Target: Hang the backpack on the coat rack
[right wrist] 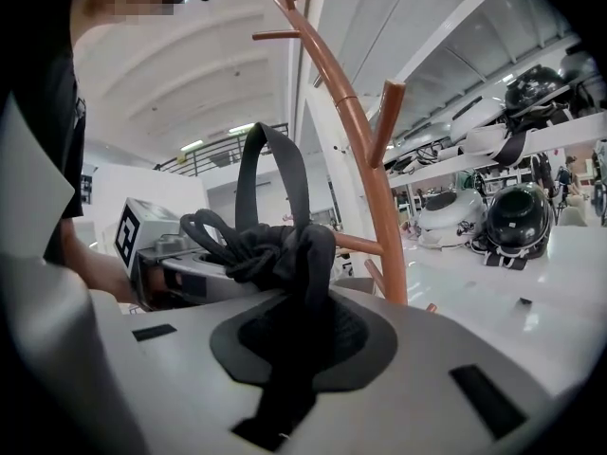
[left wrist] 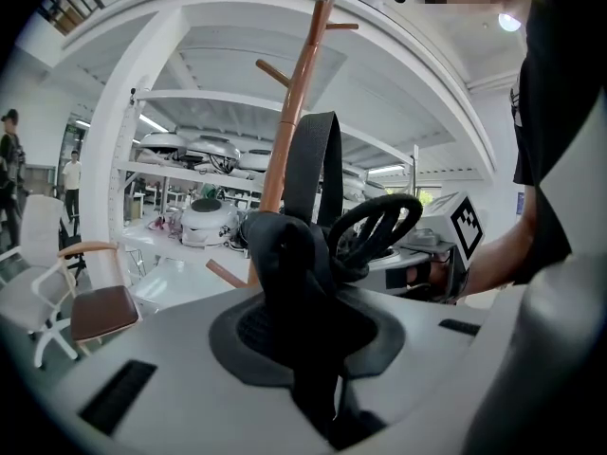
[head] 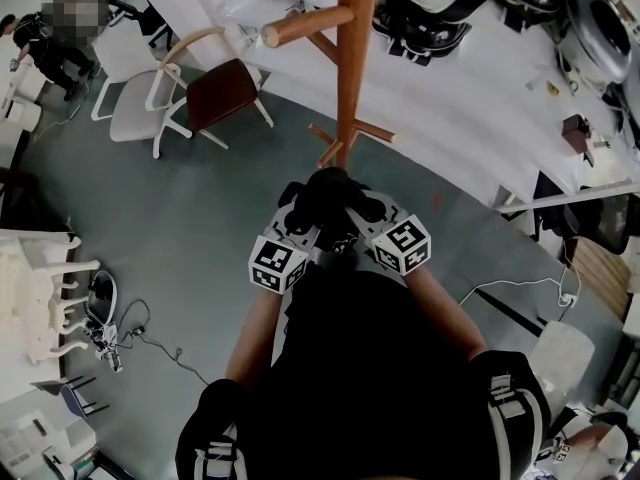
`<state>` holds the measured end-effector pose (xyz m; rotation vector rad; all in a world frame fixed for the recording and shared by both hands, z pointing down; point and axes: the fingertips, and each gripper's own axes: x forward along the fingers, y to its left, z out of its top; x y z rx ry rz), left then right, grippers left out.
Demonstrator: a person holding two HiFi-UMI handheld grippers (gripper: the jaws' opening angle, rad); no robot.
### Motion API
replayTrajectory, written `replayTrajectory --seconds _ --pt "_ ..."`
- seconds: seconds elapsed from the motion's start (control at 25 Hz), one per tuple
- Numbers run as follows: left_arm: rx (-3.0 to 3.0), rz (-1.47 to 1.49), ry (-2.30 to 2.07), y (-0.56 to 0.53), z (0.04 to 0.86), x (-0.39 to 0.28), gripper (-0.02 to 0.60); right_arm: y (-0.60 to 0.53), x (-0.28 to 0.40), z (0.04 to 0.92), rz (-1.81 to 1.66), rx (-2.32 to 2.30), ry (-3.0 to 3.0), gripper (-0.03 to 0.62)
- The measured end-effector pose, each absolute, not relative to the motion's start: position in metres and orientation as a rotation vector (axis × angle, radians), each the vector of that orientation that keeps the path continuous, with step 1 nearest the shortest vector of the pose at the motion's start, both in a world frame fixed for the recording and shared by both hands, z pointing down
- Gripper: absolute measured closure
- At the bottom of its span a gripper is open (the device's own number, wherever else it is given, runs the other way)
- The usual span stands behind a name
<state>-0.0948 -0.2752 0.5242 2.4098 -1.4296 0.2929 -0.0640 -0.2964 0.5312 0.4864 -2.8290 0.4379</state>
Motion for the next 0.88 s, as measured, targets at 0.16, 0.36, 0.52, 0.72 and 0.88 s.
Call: replayTrajectory --seconds 0.16,0.36,0.52,0.72,0.88 --pt "2.42 0.298 -1.434 -0.284 0.521 -0.091 0.492 -0.304 -0.06 0.529 0.431 0.487 -2.832 0.533" --pt "2.422 0.296 -1.424 -0.289 0.521 -0.097 0.492 -0.308 -0.065 0.528 0.426 0.491 -2.825 0.533" --pt "2.425 0.293 -1.403 -0.297 0.522 -0.105 0.492 -0.317 -0.073 0.529 0.43 0.511 -2.813 0.533" --pt "2.451 0.302 -1.357 -0.308 0.53 -0.111 0.492 -0.325 -0.078 0.537 0.434 0.542 -2.793 0.533" --pt "2.447 0.31 -1.319 -0.309 0.545 -0.118 0.492 -0.325 -0.085 0.551 0.444 0.559 -2.761 0.533"
